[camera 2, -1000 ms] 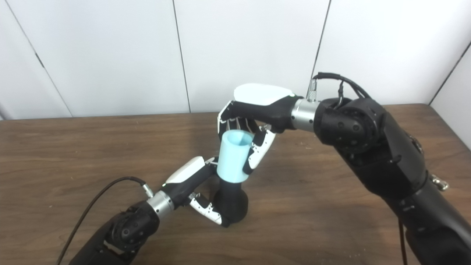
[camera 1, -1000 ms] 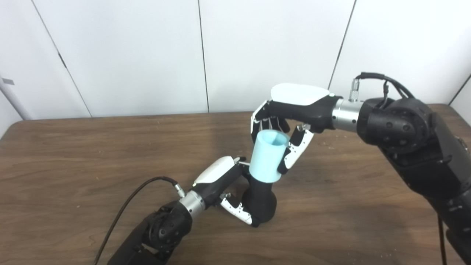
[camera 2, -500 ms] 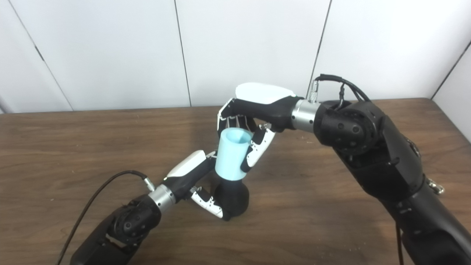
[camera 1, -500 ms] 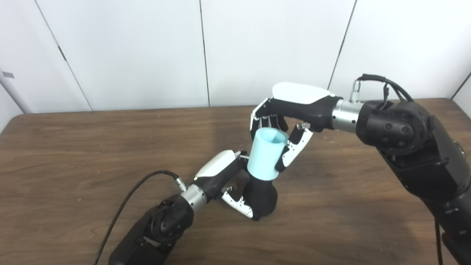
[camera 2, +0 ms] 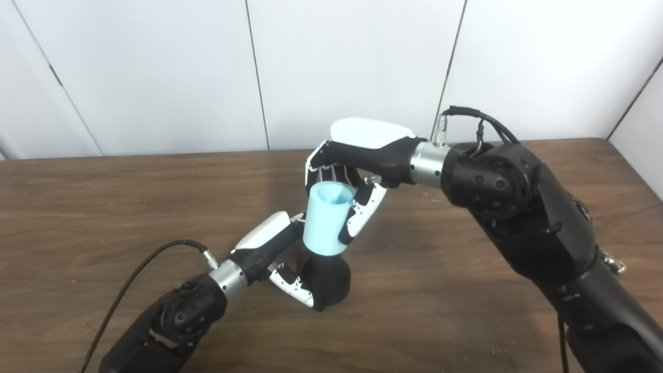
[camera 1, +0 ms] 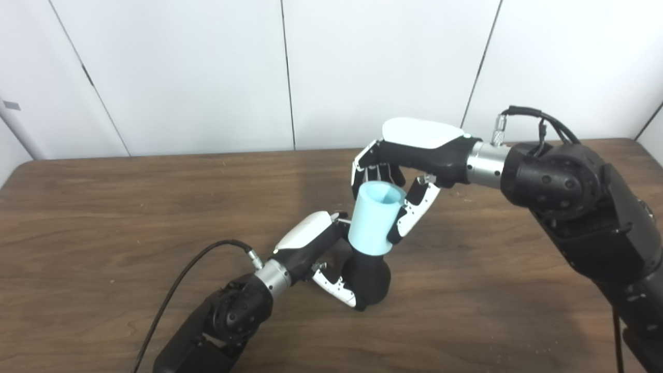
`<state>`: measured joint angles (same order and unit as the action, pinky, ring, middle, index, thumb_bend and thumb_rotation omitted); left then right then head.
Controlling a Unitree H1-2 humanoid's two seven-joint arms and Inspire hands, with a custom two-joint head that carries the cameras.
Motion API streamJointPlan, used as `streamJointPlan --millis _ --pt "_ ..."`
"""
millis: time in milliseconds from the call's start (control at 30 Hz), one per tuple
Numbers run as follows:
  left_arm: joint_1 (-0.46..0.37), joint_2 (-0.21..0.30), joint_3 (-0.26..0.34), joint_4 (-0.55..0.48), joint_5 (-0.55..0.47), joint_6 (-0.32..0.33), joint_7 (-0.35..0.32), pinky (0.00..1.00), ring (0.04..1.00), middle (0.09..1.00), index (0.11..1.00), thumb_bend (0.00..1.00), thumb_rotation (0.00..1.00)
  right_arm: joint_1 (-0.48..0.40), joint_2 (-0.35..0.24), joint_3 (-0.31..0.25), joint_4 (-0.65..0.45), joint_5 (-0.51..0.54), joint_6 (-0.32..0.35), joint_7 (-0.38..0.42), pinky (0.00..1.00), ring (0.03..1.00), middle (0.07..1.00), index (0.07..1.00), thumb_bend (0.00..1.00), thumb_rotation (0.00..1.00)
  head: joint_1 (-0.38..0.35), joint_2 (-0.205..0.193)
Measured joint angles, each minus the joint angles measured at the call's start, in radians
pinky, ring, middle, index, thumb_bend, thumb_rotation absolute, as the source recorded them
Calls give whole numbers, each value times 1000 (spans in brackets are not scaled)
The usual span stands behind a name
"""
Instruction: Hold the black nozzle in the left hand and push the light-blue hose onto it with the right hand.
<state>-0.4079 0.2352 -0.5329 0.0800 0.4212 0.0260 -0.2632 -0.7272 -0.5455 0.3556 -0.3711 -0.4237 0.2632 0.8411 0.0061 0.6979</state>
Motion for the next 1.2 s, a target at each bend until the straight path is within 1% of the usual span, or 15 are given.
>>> streamJointPlan --millis 67,167,333,500,700,933,1200 --pt "0 0 0 0 0 0 0 1000 609 506 472 524 0 0 -2 3 0 0 -4 0 348 416 468 537 498 0 0 2" --pt "0 0 0 0 0 0 0 1000 609 505 473 524 0 3 -6 12 0 -1 -31 0 365 414 493 527 499 0 2 3" --pt "-1 -1 -1 0 0 0 -3 1000 608 507 472 524 0 4 -19 31 0 0 -61 -1 398 419 486 504 502 0 0 6" --pt "-3 -1 -1 -2 0 2 -11 1000 608 507 472 524 0 3 -25 36 0 1 -69 -1 452 426 474 491 504 0 2 11" --pt "-4 -2 -1 -3 1 2 -14 1000 607 509 471 524 0 5 -29 39 0 -3 -96 -6 476 434 467 486 504 0 6 14" --pt "-3 -2 0 -4 1 2 -18 1000 607 511 470 524 0 13 -30 53 -3 -36 -148 -26 449 428 478 492 504 0 5 17" --pt "-3 -3 0 -5 1 3 -18 1000 607 512 469 523 0 18 -29 83 -18 -84 -152 -25 386 408 498 522 500 0 3 21"
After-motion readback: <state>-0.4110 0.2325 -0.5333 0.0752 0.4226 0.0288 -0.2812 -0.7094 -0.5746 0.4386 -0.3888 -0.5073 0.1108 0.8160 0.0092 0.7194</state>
